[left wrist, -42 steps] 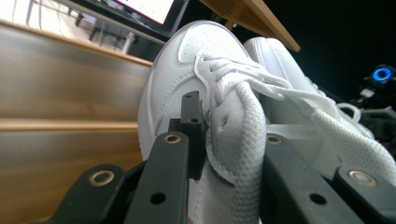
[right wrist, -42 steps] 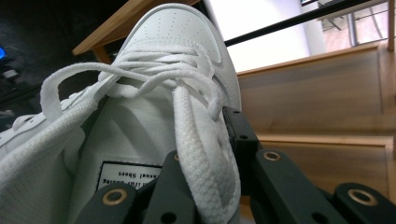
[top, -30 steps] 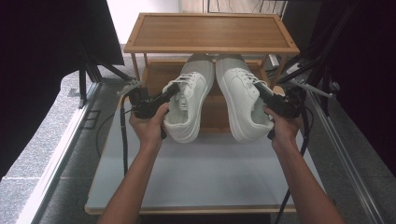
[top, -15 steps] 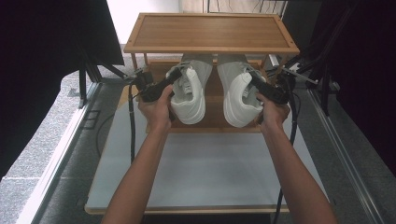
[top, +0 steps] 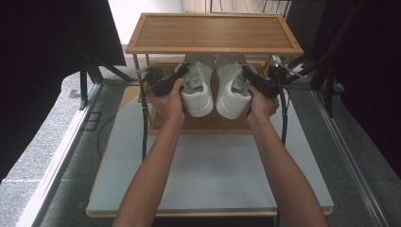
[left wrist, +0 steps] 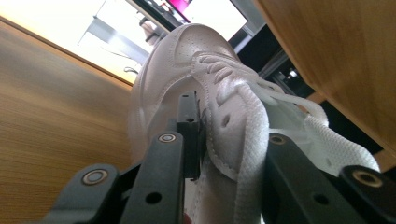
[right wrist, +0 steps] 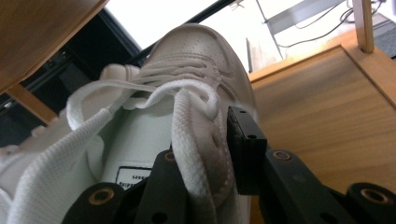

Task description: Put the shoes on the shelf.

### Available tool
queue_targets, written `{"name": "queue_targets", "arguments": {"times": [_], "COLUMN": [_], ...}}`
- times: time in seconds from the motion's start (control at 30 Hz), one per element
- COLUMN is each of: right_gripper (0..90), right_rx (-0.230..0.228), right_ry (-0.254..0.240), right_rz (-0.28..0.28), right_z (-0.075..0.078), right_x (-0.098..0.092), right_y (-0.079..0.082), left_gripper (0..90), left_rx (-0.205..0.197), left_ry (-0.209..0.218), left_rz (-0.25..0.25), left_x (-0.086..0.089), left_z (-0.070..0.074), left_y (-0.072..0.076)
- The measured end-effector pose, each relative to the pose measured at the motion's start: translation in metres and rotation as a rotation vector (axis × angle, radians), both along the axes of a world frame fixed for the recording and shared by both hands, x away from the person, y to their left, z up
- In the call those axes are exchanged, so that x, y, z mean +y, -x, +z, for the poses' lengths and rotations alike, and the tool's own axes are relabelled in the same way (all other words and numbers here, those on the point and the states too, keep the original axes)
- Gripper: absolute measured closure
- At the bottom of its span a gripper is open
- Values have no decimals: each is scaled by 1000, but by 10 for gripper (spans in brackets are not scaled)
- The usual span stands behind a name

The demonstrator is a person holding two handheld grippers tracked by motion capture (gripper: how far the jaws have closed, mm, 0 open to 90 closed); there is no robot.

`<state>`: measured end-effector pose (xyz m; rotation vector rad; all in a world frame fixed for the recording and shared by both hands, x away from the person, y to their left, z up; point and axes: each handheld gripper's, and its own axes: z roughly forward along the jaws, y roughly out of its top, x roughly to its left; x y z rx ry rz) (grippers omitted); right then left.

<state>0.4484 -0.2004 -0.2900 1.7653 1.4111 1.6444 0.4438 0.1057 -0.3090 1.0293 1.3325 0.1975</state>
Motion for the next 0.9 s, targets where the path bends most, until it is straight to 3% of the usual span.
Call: {"name": "queue_targets", "arguments": {"times": [0.1,0.2,0.23,0.27,0.33,0.37,0.4,0.47,0.53,0.6,0.7,0.8,0.9], "right_gripper": [718,631,610,581,562,544,499,473,493,493,493,519,601], "right_rx": [7,-27,-16,-13,-25,-33,-40,-73,-127,-141,-154,-168,-199], "right_ry": [-16,-2,-28,-21,-7,10,15,-12,-63,-85,-73,-66,0], "right_rz": [-18,-4,-3,12,31,35,57,81,107,122,139,174,197], "right_z": [-1,-4,-3,-4,-3,-2,-2,-2,-3,-3,-3,-3,-2], "right_x": [4,10,12,12,12,12,13,12,6,2,-4,-11,-16], "right_y": [-4,-6,-7,-9,-8,-7,-6,-3,2,6,16,32,49], "left_gripper": [738,637,568,516,510,501,492,484,485,484,520,640,785], "left_rx": [26,47,50,45,34,30,22,-4,-36,-61,-82,-135,-191], "left_ry": [-1,24,36,50,17,29,14,-31,-19,-31,-69,-149,-220], "left_rz": [-14,-47,-75,-95,-125,-120,-136,-154,-146,-158,-170,-171,-195], "left_x": [-2,-4,-4,-2,-1,-4,-4,-1,-1,1,7,15,20], "left_z": [-3,-7,-7,-7,-5,-1,0,1,3,4,2,3,4], "left_y": [-4,-12,-15,-16,-16,-17,-16,-9,-3,3,16,36,58]}}
